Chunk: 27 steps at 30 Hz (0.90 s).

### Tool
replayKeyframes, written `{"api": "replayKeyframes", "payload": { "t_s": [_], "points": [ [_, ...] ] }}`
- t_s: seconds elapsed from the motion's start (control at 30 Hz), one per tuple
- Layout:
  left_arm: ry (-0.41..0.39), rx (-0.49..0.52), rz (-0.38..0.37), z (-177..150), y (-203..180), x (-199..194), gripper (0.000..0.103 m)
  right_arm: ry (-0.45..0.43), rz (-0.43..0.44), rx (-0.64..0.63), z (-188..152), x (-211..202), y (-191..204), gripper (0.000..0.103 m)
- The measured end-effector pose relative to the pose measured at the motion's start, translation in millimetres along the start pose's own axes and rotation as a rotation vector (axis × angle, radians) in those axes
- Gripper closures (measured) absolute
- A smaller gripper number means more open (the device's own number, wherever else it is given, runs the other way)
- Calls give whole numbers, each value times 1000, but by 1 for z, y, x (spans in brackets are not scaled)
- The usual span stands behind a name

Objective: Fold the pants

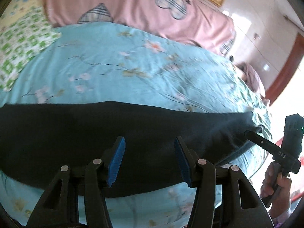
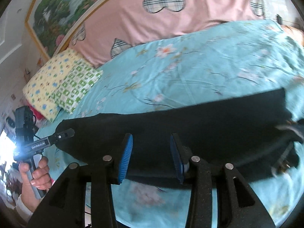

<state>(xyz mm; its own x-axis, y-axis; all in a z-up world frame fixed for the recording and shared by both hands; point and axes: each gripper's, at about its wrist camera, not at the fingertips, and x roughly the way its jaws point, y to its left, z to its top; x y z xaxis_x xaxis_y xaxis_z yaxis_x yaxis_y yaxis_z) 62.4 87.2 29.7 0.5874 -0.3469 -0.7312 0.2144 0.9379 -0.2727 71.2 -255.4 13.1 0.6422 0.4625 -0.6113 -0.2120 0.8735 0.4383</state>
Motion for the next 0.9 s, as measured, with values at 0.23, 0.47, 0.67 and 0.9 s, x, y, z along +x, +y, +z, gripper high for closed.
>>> {"api": "replayKeyframes", "payload": {
  "t_s": [0.23, 0.47, 0.67, 0.9],
  "points": [
    [50, 95, -67, 11, -46, 23, 44, -44, -52, 81, -14, -28, -25, 59],
    [84, 199, -127, 24, -90, 46, 42, -99, -102, 200, -31, -55, -55, 52],
    [112, 289, -186, 43, -127, 64, 40, -122, -157, 330, -40, -72, -79, 43],
    [148, 412, -225, 64, -172, 86, 36, -117, -160, 465, -43, -70, -99, 38]
  ]
}}
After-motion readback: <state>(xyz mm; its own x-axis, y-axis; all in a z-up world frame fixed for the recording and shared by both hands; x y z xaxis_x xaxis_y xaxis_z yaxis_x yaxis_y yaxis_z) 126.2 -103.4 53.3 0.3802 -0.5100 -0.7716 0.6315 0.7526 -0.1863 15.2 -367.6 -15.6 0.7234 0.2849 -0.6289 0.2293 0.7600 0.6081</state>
